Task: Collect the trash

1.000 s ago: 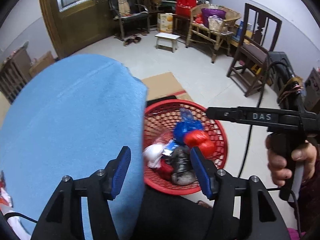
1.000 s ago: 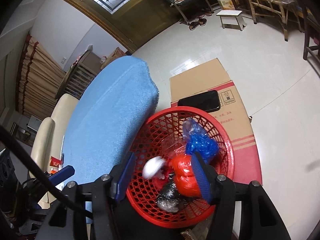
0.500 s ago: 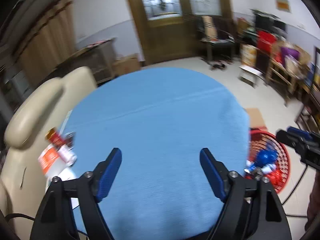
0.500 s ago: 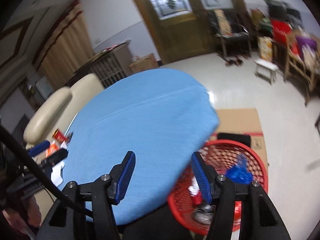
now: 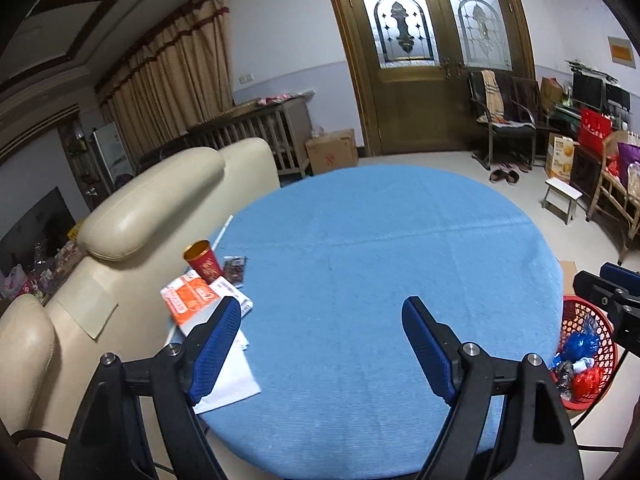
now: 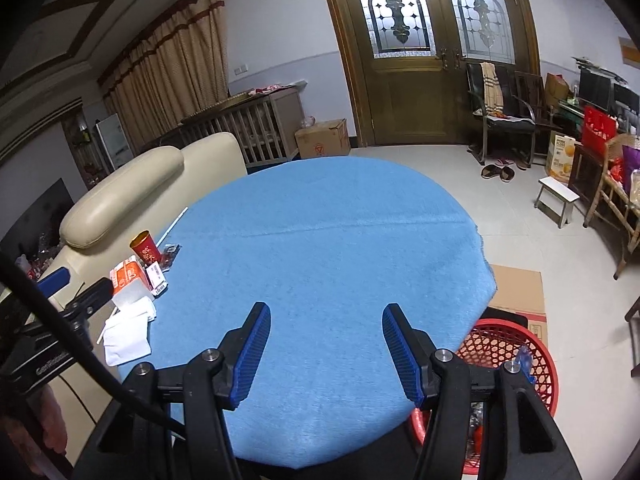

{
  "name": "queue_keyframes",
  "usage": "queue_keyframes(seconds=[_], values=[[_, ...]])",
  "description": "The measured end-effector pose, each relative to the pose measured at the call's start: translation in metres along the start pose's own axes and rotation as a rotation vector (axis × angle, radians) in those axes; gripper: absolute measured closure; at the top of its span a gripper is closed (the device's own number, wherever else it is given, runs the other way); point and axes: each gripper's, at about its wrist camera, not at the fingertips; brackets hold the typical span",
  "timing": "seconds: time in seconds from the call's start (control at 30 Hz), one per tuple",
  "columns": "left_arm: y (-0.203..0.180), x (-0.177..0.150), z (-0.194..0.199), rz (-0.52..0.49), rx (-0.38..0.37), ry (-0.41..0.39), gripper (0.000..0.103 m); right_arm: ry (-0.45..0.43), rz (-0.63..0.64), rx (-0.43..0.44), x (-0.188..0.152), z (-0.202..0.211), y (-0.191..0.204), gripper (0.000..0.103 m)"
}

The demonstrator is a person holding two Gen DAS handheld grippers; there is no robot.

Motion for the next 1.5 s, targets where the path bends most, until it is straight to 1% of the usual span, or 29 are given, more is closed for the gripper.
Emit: queue_keyframes(seconds=[0.3, 0.53, 0.8, 1.1, 1.5], values=[[0.029, -0.01, 0.001, 0.043, 0.008, -0.001, 0.019, 0.006, 0.052, 0.009, -0.001, -0.003, 0.038, 0.041], [0.043, -0.016, 0.001, 0.072, 0.004, 0.005, 0.019, 0.025, 0.065, 0.015, -0.006, -0.009, 0.054, 0.041], [0.045, -0.022, 0.005, 0.077, -0.001, 0.011, 0.019, 0.044, 0.074, 0.014, -0.011, -0.017, 0.06, 0.041], [0.045, -0.023, 0.008, 0.081, -0.006, 0.013, 0.019, -0.005, 0.102, -0.025, -0.016, -0.01, 0.066, 0.041], [0.043, -0.024, 0.013, 0.078, -0.002, 0.007, 0.019, -0.001, 0.086, -0.016, -0.015, -0.009, 0.062, 0.041]])
Point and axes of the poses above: each gripper's, at about its wrist camera, not at the fingertips, and z roughly against the way its jaws point, y to its left, x to its top, and after that the axes turned 13 degrees about y, right-handed
